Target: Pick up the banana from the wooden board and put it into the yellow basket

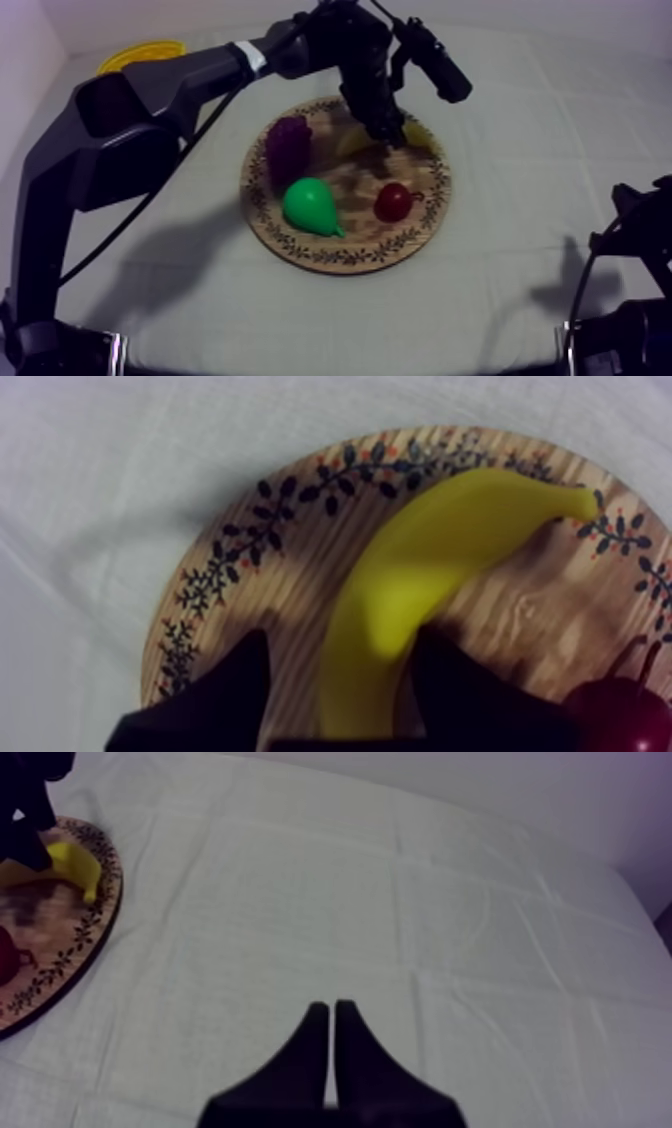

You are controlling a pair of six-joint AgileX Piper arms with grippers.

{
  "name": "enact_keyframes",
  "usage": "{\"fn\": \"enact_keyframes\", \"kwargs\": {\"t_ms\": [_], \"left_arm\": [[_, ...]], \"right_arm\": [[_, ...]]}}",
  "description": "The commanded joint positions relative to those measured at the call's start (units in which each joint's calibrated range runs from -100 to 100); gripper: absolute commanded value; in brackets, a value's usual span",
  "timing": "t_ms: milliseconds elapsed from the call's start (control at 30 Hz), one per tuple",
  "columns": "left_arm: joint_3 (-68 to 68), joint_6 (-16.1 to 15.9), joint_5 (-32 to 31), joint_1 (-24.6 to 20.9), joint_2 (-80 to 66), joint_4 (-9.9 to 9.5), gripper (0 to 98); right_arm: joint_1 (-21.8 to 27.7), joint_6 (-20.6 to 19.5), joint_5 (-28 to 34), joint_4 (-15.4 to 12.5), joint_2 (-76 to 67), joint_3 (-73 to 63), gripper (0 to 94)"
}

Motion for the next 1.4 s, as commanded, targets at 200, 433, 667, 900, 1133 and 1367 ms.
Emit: {"fn": "enact_keyframes", "kwargs": {"t_ms": [200, 433, 667, 900, 1133, 1367], "left_arm": [[-1.10, 2.40, 0.68, 0.93, 3.14, -2.14, 38.8], [-1.53, 4.71, 1.95, 1.08, 1.70, -4.14, 30.8], [-1.23, 5.25, 5.79, -0.84, -5.52, -7.65, 29.1], [2.20, 5.41, 8.90, -6.73, -15.71, -10.87, 29.0], [10.21, 5.42, 9.11, -14.76, -24.77, -12.34, 29.2], [22.59, 6.11, 5.68, -22.31, -31.16, -12.87, 29.3]], "right_arm": [[0.00, -0.17, 0.01, 0.01, -0.02, -0.03, 0.3], [0.00, -0.17, 0.01, 0.01, -0.02, -0.03, 0.3], [0.00, -0.17, 0.01, 0.01, -0.02, -0.03, 0.3], [0.00, -0.17, 0.01, 0.01, -0.02, -0.03, 0.3], [0.00, -0.17, 0.01, 0.01, -0.02, -0.03, 0.3], [0.00, -0.17, 0.01, 0.01, -0.02, -0.03, 0.3]]}}
